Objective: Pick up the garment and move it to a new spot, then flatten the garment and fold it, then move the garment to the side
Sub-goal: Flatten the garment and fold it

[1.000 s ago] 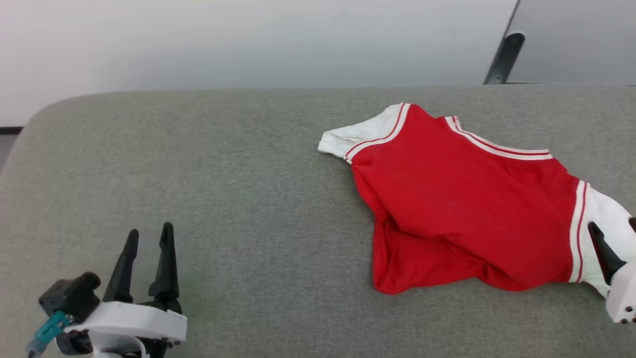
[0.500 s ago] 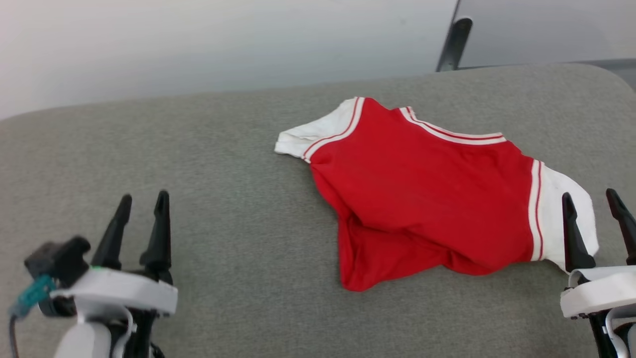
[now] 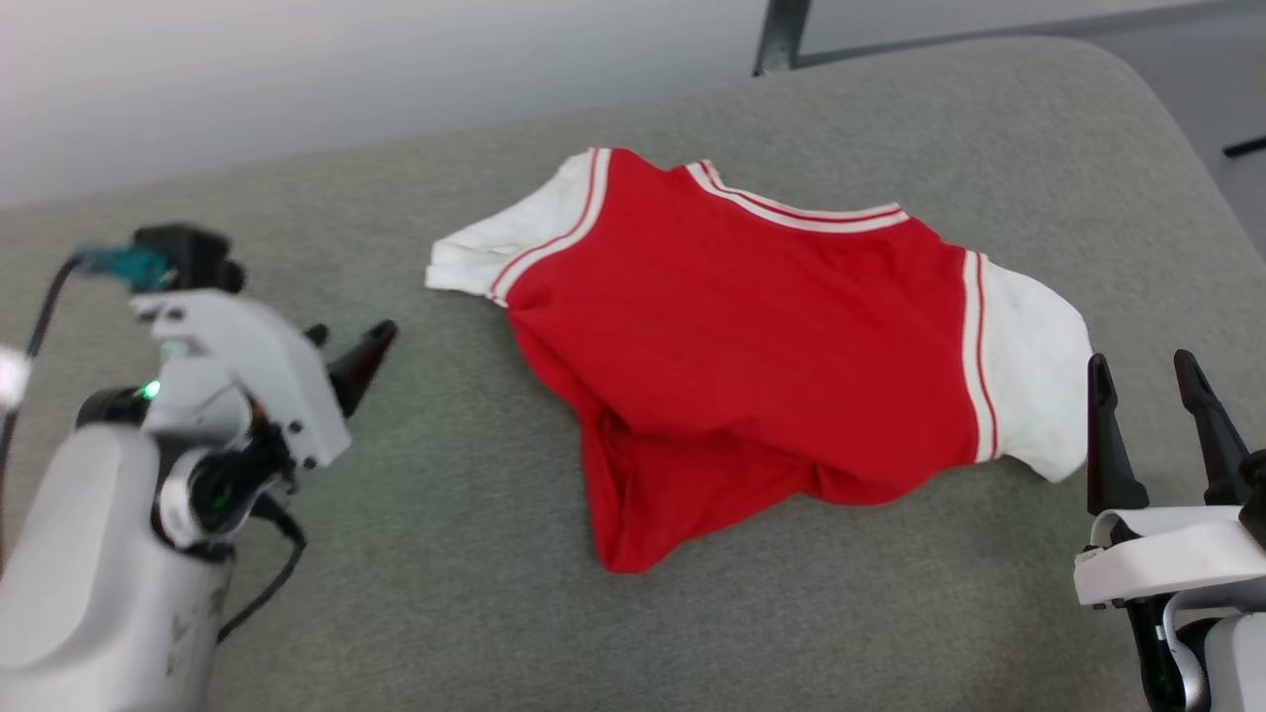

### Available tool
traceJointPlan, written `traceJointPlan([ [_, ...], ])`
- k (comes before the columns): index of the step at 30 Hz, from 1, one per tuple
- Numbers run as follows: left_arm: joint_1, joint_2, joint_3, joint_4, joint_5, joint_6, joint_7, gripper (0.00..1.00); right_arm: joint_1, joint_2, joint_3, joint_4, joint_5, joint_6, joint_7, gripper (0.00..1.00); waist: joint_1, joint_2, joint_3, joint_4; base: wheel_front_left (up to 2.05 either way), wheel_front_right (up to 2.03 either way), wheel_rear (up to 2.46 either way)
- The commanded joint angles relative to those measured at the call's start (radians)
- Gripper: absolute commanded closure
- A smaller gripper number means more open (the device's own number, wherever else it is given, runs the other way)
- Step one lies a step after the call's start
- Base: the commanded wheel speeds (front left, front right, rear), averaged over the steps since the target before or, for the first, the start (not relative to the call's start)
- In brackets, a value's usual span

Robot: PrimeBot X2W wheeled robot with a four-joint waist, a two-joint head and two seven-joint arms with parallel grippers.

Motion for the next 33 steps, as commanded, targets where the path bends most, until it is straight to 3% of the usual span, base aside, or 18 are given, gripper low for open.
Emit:
traceJointPlan([
  [1, -0.030, -0.006, -0.014, -0.004, -0.010, 0.015, 0.047, 0.00, -0.010, 0.009, -0.004, -0.004, 0.007, -0.001, -0.005, 0.00, 0.0000, 0.0000, 0.039, -0.043, 0.00, 0.00, 0.00],
  [4, -0.102, 0.019, -0.062, -0.009, 0.016, 0.058, 0.196, 0.00, -0.006, 0.015, -0.001, -0.002, 0.011, -0.001, -0.005, 0.00, 0.0000, 0.0000, 0.055, -0.059, 0.00, 0.00, 0.00],
  [7, -0.177, 0.020, -0.093, 0.003, 0.029, 0.068, 0.264, 0.00, -0.017, 0.022, 0.006, 0.005, 0.022, -0.001, -0.005, 0.00, 0.0000, 0.0000, 0.072, -0.074, 0.00, 0.00, 0.00],
  [26, -0.439, 0.050, -0.212, 0.301, 0.143, 0.057, 0.377, 0.00, -0.061, 0.046, 0.045, 0.007, 0.060, -0.001, -0.005, 0.00, 0.0000, 0.0000, 0.199, -0.161, 0.00, 0.00, 0.00],
  [33, -0.432, 0.048, -0.263, 0.441, 0.186, 0.087, 0.427, 0.00, -0.076, 0.055, 0.040, 0.011, 0.064, -0.001, -0.005, 0.00, 0.0000, 0.0000, 0.222, -0.163, 0.00, 0.00, 0.00],
])
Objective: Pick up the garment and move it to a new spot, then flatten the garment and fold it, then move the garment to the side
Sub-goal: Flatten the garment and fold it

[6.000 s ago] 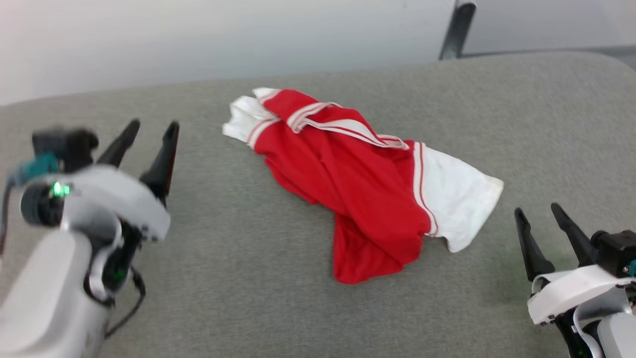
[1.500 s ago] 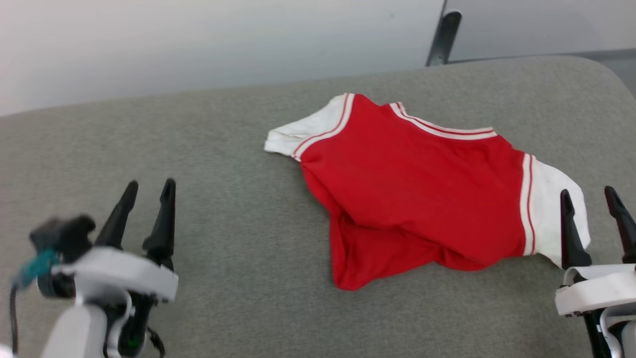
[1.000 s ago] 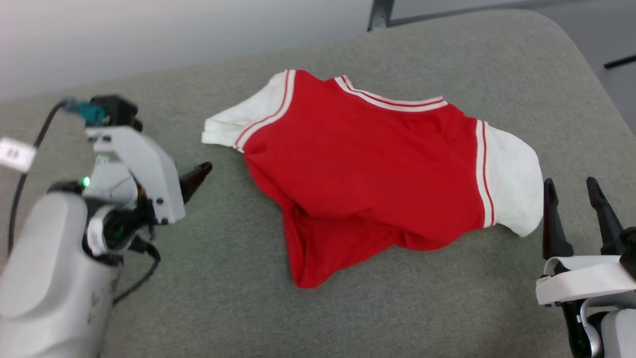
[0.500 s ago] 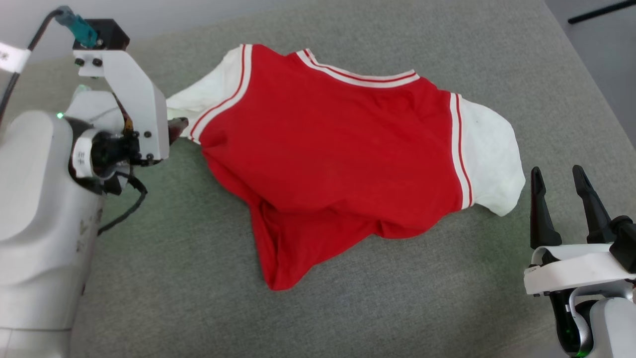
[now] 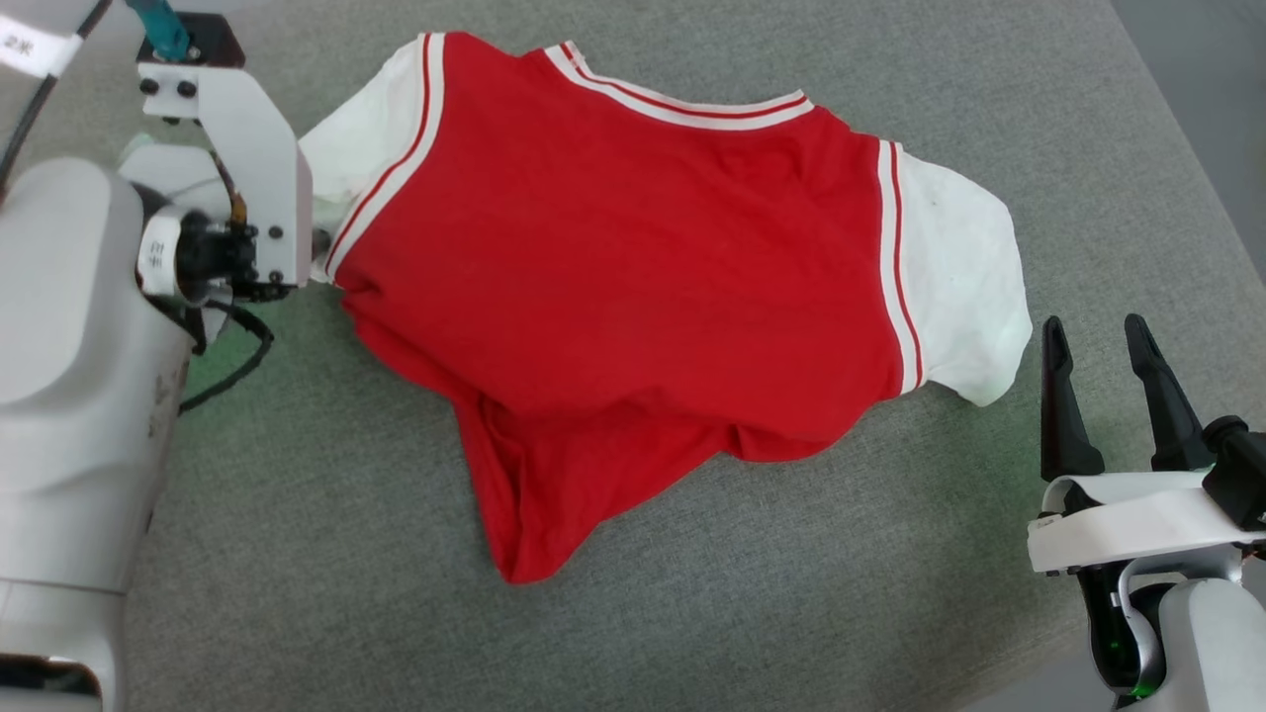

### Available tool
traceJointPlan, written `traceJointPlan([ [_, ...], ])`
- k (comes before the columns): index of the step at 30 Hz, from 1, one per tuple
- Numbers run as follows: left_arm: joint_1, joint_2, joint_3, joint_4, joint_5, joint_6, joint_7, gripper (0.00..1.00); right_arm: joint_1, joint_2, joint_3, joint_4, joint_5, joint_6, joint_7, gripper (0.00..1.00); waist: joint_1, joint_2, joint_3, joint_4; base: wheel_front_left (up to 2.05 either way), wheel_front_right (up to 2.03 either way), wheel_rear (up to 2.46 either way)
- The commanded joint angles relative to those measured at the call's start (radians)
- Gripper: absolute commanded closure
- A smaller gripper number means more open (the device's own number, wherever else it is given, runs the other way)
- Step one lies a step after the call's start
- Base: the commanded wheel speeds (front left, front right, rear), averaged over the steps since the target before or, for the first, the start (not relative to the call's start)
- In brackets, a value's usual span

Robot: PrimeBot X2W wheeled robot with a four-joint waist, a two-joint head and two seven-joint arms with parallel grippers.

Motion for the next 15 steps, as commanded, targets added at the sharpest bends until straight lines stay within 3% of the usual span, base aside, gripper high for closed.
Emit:
traceJointPlan([
  [1, 0.069, 0.000, -0.016, 0.067, 0.006, 0.017, 0.024, 0.26, -0.017, 0.004, -0.003, 0.000, 0.008, -0.001, -0.005, 0.00, 0.0000, -0.0001, 0.004, 0.001, 0.00, 0.00, 0.00],
  [2, 0.069, 0.000, -0.016, 0.067, 0.006, 0.017, 0.024, 0.26, -0.017, 0.004, -0.003, 0.000, 0.008, -0.001, -0.005, 0.00, 0.0000, -0.0001, 0.004, 0.001, 0.00, 0.00, 0.00],
  [4, 0.080, -0.021, -0.011, 0.084, -0.017, 0.023, 0.049, 1.00, -0.017, 0.004, -0.008, 0.001, 0.007, -0.001, -0.005, 0.00, 0.0000, -0.0001, 0.004, 0.008, 0.00, 0.00, 0.00],
  [9, 0.087, -0.027, -0.007, 0.084, -0.025, 0.055, 0.074, 1.00, -0.011, 0.001, -0.018, -0.006, -0.006, -0.001, -0.005, 0.00, 0.0000, -0.0001, -0.005, 0.033, 0.00, 0.00, 0.00],
  [15, 0.105, 0.014, 0.014, 0.043, -0.026, 0.099, 0.081, 1.00, 0.001, -0.022, -0.029, -0.006, -0.010, -0.001, -0.005, 0.00, 0.0000, -0.0001, -0.032, 0.078, 0.00, 0.00, 0.00],
])
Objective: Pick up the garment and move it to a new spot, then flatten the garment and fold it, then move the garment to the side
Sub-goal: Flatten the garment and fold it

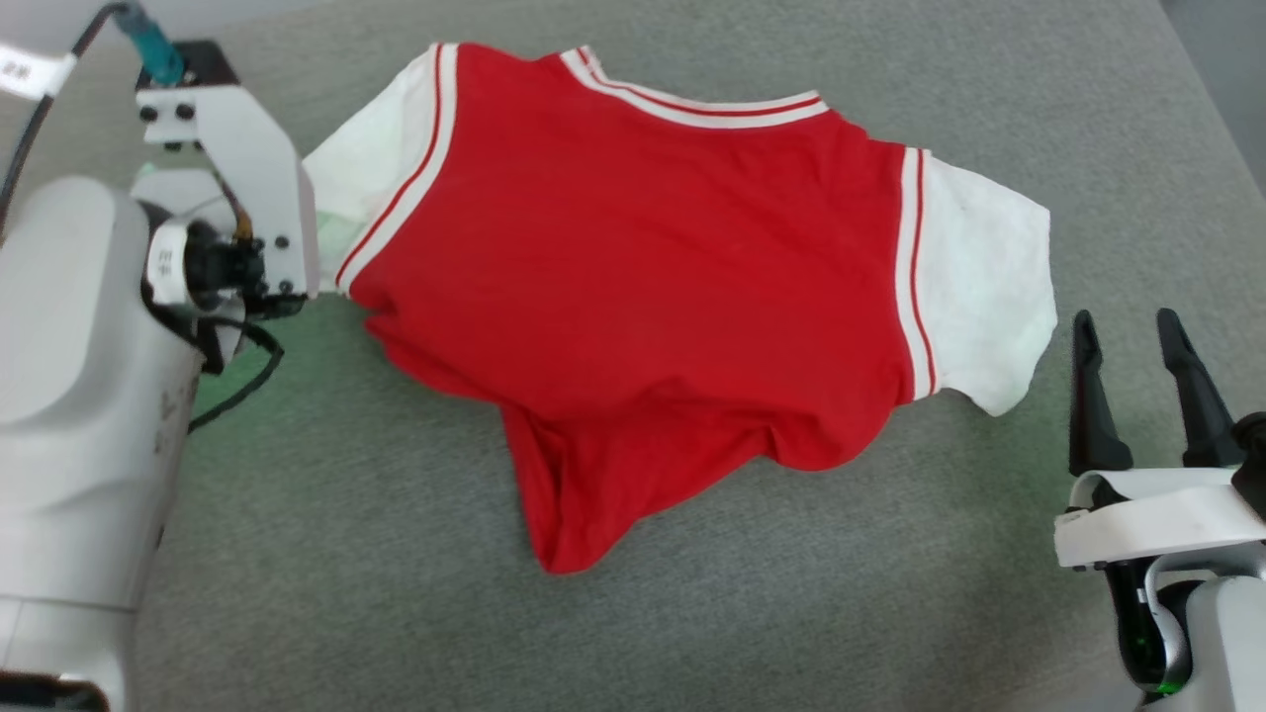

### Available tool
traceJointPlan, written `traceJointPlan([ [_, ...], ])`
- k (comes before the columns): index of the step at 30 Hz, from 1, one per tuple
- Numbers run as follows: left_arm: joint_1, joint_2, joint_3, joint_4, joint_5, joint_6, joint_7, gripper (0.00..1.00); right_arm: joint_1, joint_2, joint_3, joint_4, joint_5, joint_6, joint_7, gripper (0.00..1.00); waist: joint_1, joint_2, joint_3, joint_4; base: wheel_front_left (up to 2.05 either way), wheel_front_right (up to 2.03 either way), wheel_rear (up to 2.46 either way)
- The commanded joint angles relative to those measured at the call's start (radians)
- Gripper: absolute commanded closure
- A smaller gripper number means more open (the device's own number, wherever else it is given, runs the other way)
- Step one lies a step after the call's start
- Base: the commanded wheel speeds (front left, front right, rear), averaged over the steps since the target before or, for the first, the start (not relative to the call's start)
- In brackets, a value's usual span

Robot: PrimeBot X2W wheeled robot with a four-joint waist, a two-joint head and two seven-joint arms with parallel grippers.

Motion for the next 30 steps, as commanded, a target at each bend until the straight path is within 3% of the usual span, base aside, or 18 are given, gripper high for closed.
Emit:
traceJointPlan([
  [1, 0.084, 0.031, -0.010, 0.042, 0.007, 0.014, 0.031, 1.00, 0.007, -0.006, -0.005, 0.000, 0.001, -0.001, -0.005, 0.00, 0.0000, 0.0000, -0.018, 0.025, 0.00, 0.00, 0.00],
  [9, 0.212, 0.052, 0.029, -0.078, -0.034, 0.062, 0.030, 1.00, 0.028, -0.043, -0.014, 0.006, -0.015, -0.001, -0.005, 0.00, 0.0000, 0.0000, -0.074, 0.117, 0.00, 0.00, 0.00],
  [18, 0.445, 0.066, 0.060, -0.268, -0.083, 0.147, 0.063, 1.00, 0.044, -0.077, -0.008, 0.015, -0.023, -0.001, -0.005, 0.00, 0.0000, 0.0000, -0.140, 0.221, 0.00, 0.00, 0.00],
  [30, 0.654, 0.063, 0.101, -0.466, -0.127, 0.219, 0.046, 1.00, 0.042, -0.100, 0.003, 0.038, -0.018, -0.001, -0.005, 0.00, 0.0000, 0.0000, -0.180, 0.299, 0.00, 0.00, 0.00],
])
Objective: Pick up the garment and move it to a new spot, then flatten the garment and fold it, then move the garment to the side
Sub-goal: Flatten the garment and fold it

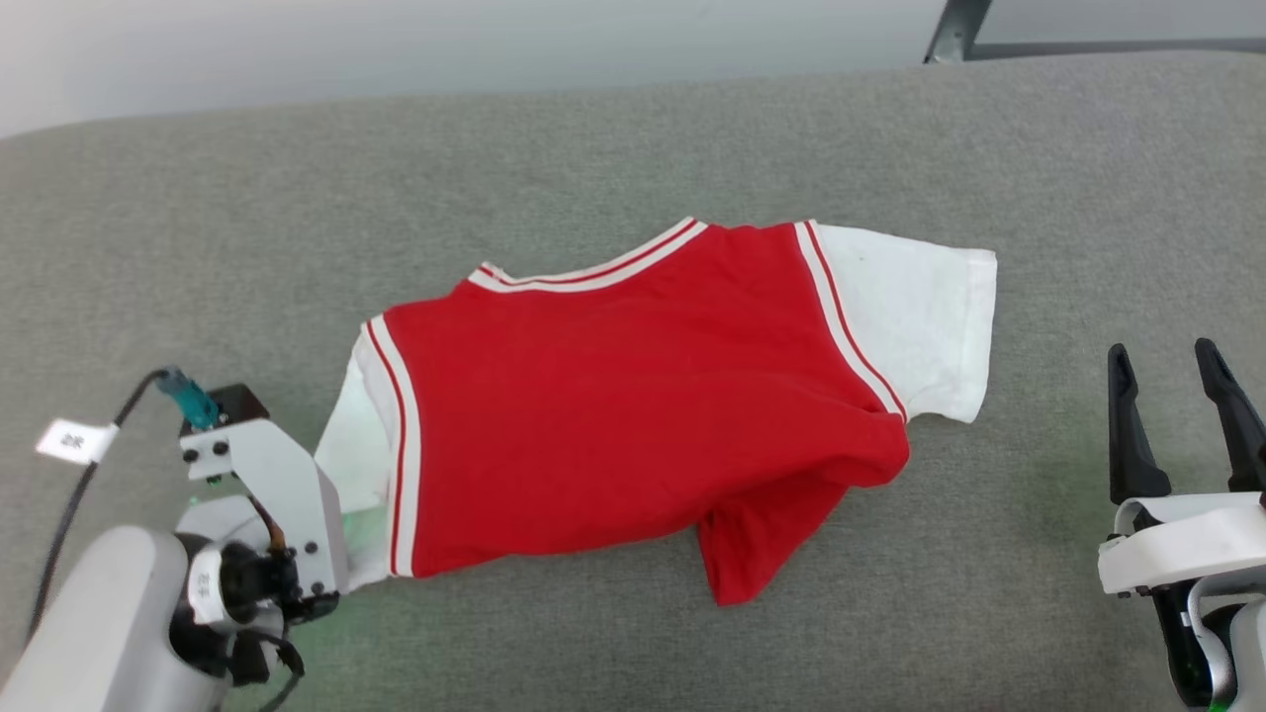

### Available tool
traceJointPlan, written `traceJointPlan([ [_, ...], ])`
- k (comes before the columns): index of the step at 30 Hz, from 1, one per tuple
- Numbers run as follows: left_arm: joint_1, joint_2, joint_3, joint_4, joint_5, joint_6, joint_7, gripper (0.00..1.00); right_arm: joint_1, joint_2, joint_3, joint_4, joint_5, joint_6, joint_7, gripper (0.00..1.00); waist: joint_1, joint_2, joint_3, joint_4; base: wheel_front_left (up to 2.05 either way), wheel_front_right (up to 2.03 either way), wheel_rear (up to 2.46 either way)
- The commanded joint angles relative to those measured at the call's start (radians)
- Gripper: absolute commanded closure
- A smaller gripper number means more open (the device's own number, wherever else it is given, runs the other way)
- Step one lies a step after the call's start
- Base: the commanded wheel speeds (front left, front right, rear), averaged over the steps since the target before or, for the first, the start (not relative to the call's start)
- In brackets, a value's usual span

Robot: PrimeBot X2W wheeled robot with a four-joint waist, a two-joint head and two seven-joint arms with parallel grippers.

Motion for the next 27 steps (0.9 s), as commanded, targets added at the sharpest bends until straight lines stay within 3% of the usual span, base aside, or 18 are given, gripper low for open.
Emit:
traceJointPlan([
  [1, 0.038, -0.004, -0.002, 0.001, 0.000, 0.008, -0.007, 1.00, 0.005, -0.004, 0.008, 0.005, 0.002, -0.001, -0.005, 0.00, 0.0000, 0.0000, -0.020, 0.020, 0.00, 0.00, 0.00],
  [2, 0.036, -0.002, 0.001, -0.011, 0.002, 0.002, -0.020, 0.99, 0.003, -0.005, 0.009, 0.005, 0.003, -0.001, -0.005, 0.00, 0.0000, 0.0000, -0.022, 0.022, 0.00, 0.00, 0.00],
  [4, 0.030, -0.004, 0.009, -0.024, -0.001, -0.003, -0.042, 0.81, -0.002, -0.006, 0.012, 0.007, 0.005, -0.001, -0.005, 0.00, 0.0000, 0.0000, -0.024, 0.024, 0.00, 0.00, 0.00],
  [5, 0.025, 0.000, 0.012, -0.032, 0.004, -0.009, -0.055, 0.53, -0.005, -0.005, 0.013, 0.006, 0.005, -0.001, -0.005, 0.00, 0.0000, 0.0000, -0.024, 0.024, 0.00, 0.00, 0.00],
  [6, 0.021, 0.002, 0.014, -0.036, 0.008, -0.012, -0.066, 0.14, -0.007, -0.005, 0.015, 0.005, 0.006, -0.001, -0.005, 0.00, 0.0000, 0.0000, -0.024, 0.024, 0.00, 0.00, 0.00],
  [7, 0.017, 0.006, 0.012, -0.044, 0.012, -0.023, -0.078, 0.03, -0.009, -0.004, 0.015, 0.004, 0.006, -0.001, -0.005, 0.00, 0.0000, 0.0000, -0.024, 0.023, 0.00, 0.00, 0.00],
  [15, 0.009, 0.030, 0.025, -0.106, 0.010, -0.094, -0.167, 0.00, 0.019, 0.003, -0.005, -0.009, 0.012, -0.001, -0.005, 0.00, 0.0000, 0.0000, -0.024, 0.007, 0.00, 0.00, 0.00],
  [27, -0.018, 0.080, -0.034, -0.093, 0.047, -0.185, -0.168, 0.00, 0.032, 0.027, -0.004, -0.015, 0.014, -0.001, -0.005, 0.00, 0.0000, 0.0000, -0.029, -0.027, 0.00, 0.00, 0.00],
])
